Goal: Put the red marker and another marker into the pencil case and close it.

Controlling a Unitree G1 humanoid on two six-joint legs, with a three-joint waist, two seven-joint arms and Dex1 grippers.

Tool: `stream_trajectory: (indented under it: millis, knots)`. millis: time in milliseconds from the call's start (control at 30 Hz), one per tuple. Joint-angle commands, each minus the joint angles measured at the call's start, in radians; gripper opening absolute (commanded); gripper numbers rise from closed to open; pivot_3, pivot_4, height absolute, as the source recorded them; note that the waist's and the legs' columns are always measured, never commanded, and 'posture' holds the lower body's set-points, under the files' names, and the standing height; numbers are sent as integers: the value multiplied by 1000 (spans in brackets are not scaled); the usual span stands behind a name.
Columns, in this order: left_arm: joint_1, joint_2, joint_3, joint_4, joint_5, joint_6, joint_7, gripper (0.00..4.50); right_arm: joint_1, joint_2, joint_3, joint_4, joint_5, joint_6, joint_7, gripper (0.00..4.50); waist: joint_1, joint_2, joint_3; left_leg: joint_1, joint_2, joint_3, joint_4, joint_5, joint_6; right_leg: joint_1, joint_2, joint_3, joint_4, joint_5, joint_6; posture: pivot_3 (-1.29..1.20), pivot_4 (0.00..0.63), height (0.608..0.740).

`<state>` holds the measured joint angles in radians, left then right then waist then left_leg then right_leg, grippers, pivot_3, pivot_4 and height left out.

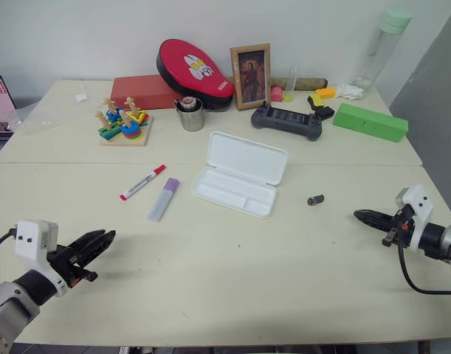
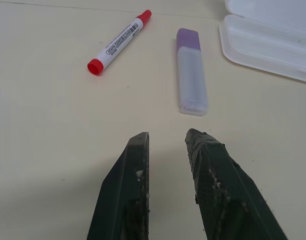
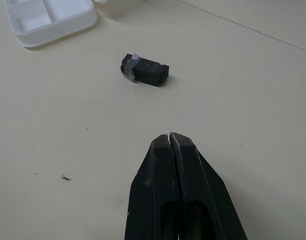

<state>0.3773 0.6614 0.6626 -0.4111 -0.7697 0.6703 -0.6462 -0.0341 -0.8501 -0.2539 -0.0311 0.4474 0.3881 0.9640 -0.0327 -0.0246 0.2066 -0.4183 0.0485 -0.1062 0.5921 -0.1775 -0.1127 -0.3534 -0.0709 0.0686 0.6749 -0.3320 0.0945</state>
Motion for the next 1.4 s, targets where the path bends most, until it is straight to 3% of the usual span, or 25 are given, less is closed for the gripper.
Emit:
stream_trajectory:
  millis: [33,1133,1400]
  knots:
    - [-5,8,6,-4,-6,-7,-15,1269,-3,-6,-38,-35,12,-7,2,0,0,0,0,0,0,0,0,0,0,0,0,0,0,0,0,0,150,740]
    - [-19,18,1,-16,5,15,-13,1269,-23,-7,-29,-74,22,16,-1,0,0,0,0,0,0,0,0,0,0,0,0,0,1,0,0,0,150,740]
    - [5,123,97,-27,-85,73,-128,1269,-69,-24,2,-157,40,88,12,0,0,0,0,1,0,0,0,0,0,0,0,0,2,0,0,0,150,740]
